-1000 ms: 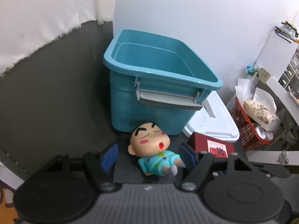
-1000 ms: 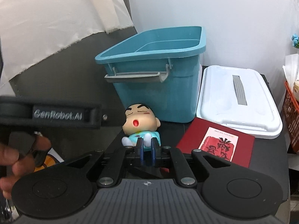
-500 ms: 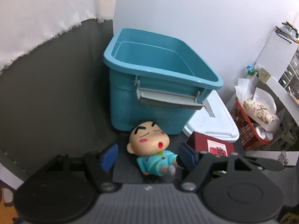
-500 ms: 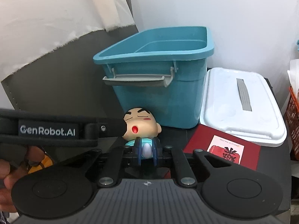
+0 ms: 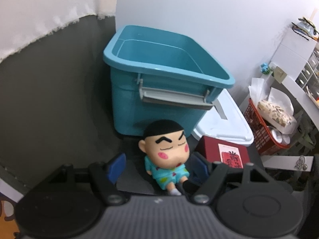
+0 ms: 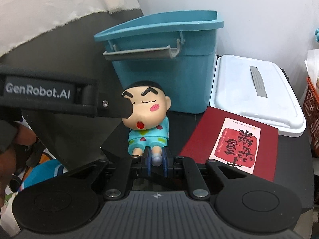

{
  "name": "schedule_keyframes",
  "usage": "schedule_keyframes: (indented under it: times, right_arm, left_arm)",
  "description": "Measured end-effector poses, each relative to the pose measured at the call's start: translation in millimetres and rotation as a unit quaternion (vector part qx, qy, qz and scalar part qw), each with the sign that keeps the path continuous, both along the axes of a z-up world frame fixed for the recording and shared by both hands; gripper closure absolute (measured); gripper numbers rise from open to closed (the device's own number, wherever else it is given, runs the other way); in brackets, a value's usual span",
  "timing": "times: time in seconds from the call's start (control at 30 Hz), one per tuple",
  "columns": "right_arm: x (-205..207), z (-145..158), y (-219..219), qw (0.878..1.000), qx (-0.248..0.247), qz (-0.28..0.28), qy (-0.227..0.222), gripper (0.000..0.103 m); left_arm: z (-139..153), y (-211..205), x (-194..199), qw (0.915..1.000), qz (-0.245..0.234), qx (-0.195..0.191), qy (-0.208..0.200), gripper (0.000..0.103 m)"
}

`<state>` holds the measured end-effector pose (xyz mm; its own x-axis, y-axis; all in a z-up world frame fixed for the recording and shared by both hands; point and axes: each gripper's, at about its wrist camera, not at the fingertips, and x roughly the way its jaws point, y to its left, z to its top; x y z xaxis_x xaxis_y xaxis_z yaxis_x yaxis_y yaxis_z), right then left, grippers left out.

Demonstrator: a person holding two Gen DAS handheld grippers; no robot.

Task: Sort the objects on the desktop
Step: 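Lift the figurine with the right tool toward the teal bin, then close the left tool on the figurine's head while the right tool holds its legs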

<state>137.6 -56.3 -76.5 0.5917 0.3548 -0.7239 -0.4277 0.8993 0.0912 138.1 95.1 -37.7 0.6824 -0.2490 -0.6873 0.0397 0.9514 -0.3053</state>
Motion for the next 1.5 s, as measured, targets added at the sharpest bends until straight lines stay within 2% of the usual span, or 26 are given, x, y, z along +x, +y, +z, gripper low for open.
schedule_keyframes:
  times: [0.13,0.23,0.27,0.33,0.4,0.5,0.8,1.37,1.5]
  right_arm:
    - [0.6,-2.9,3.7,1.0,-0.019,0.005,-0.008,0.091]
    - [2.9,-1.4,1.7,1.0,-0.018,-0.002,-0.005,0.085]
    - [3.5,-0.9,-0.5,1.0,-0.007,-0.003,-0.002,0.082]
    - [3.2,0.9,-1.5,1.0,0.005,0.0,-0.01,0.062]
    - [2.1,2.6,-0.1,1.0,0.01,0.004,-0.022,0.051]
    - [2.3,2.3,5.8,0.999,0.011,0.017,-0.034,0.042]
    - [16.1,-7.4,27.4,0.998,0.008,0.031,-0.049,0.042]
    - [26.9,-9.3,24.6,0.996,0.029,0.055,-0.069,0.043]
    - [27.8,-5.0,16.7,0.995,0.039,0.067,-0.061,0.043]
  left_arm:
    - [-0.1,-1.7,-0.2,1.0,-0.004,0.0,-0.001,0.027]
    - [0.5,-0.9,-0.3,1.0,-0.005,-0.006,-0.003,0.027]
    - [0.9,-0.7,-0.5,0.9999,-0.006,-0.008,-0.005,0.027]
    - [2.0,-1.0,-0.5,0.9999,-0.008,-0.011,-0.008,0.027]
    - [2.8,-1.6,-0.1,0.9998,-0.009,-0.012,-0.009,0.027]
    - [4.0,-2.3,0.6,0.9998,-0.01,-0.013,-0.012,0.027]
    - [6.9,-1.1,1.3,0.9995,-0.016,-0.016,-0.02,0.027]
    - [3.8,2.2,5.7,0.9992,-0.022,-0.028,-0.021,0.027]
    - [6.0,-0.3,4.2,0.9988,-0.031,-0.028,-0.026,0.027]
